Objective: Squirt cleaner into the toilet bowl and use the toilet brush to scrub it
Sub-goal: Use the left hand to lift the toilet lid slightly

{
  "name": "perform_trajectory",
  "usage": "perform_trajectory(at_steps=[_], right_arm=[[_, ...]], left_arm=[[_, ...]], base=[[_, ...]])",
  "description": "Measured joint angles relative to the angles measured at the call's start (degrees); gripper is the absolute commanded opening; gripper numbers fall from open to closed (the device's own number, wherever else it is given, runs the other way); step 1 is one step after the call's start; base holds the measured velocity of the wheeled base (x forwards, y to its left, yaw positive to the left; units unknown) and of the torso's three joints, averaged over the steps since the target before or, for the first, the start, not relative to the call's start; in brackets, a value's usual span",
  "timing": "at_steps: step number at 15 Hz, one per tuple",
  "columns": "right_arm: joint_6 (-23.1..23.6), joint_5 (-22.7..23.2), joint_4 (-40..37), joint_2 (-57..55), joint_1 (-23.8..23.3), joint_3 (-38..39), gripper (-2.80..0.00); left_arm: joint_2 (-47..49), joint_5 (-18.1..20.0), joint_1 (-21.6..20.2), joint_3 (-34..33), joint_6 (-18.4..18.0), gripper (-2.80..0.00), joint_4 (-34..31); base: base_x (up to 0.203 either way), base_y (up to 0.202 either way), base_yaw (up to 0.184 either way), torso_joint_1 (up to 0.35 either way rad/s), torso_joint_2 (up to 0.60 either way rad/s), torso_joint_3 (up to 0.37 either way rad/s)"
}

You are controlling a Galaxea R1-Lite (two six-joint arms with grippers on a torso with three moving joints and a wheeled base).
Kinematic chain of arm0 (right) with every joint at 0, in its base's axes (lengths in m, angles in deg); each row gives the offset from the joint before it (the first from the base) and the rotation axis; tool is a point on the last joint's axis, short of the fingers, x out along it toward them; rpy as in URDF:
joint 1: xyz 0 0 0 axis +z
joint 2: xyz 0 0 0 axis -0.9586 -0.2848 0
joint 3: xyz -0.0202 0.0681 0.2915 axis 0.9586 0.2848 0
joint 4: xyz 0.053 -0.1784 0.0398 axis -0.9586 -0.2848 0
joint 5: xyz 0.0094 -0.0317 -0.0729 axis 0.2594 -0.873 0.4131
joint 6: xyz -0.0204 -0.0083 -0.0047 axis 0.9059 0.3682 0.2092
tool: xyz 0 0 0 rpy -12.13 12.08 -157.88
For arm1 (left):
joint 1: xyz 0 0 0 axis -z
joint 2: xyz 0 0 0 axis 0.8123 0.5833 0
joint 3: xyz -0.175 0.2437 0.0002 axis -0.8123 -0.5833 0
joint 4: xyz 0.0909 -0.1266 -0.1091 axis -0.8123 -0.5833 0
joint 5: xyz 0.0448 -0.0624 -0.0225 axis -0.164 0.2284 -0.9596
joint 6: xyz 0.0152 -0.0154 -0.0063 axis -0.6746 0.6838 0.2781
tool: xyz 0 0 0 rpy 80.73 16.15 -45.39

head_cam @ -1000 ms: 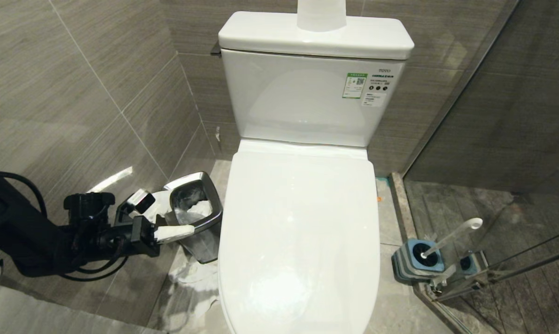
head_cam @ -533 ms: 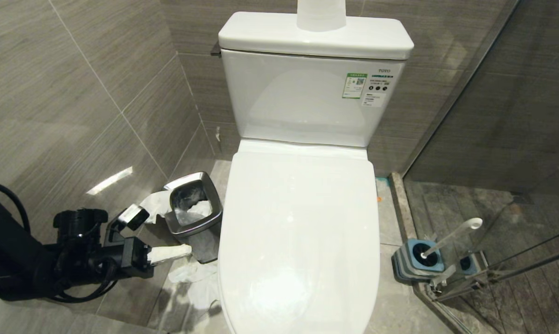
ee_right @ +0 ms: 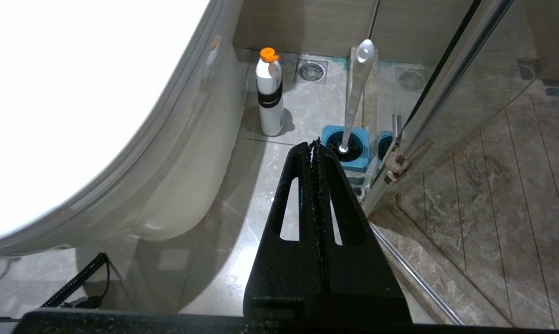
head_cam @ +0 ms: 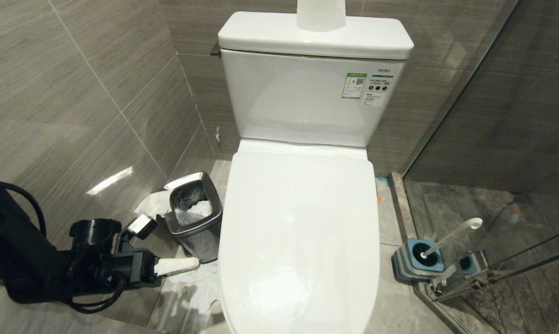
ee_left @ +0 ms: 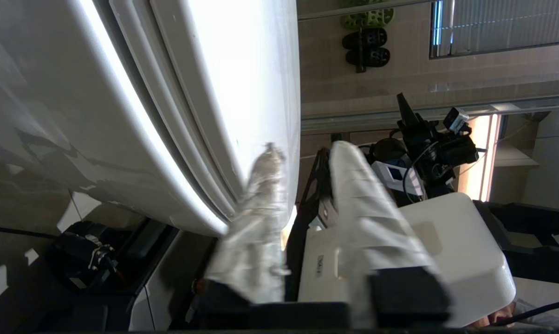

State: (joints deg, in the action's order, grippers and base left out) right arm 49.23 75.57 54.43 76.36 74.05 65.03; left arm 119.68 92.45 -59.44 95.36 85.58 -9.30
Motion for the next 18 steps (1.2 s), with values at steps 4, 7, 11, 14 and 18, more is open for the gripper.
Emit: perform_trajectory(at_steps=[4,7,11,14,18], right_arm=[[0.0,0.0,0.0,0.0,0.0,0.0,-2.8],[0.0,0.0,0.0,0.0,0.0,0.0,-2.8],[0.0,0.0,0.0,0.0,0.0,0.0,-2.8],[0.0,0.0,0.0,0.0,0.0,0.0,-2.8],[0.0,0.0,0.0,0.0,0.0,0.0,-2.8]], left_arm=[[0.8,0.0,0.1,0.0,-0.1,0.0,-0.1],[1.0,-2.4,0.5,-0.1,-0.2,0.0,-0.1],[0.5,-3.8,0.6,-0.4,-0.4,0.0,-0.1],[-0.1,-4.0,0.8,-1.3,-0.4,0.0,-0.1],[-1.1,-4.3,1.7,-2.8,-0.4,0.0,0.0]], base=[[0.0,0.0,0.0,0.0,0.0,0.0],[0.0,0.0,0.0,0.0,0.0,0.0],[0.0,0.0,0.0,0.0,0.0,0.0],[0.0,0.0,0.0,0.0,0.0,0.0],[0.0,0.0,0.0,0.0,0.0,0.0]])
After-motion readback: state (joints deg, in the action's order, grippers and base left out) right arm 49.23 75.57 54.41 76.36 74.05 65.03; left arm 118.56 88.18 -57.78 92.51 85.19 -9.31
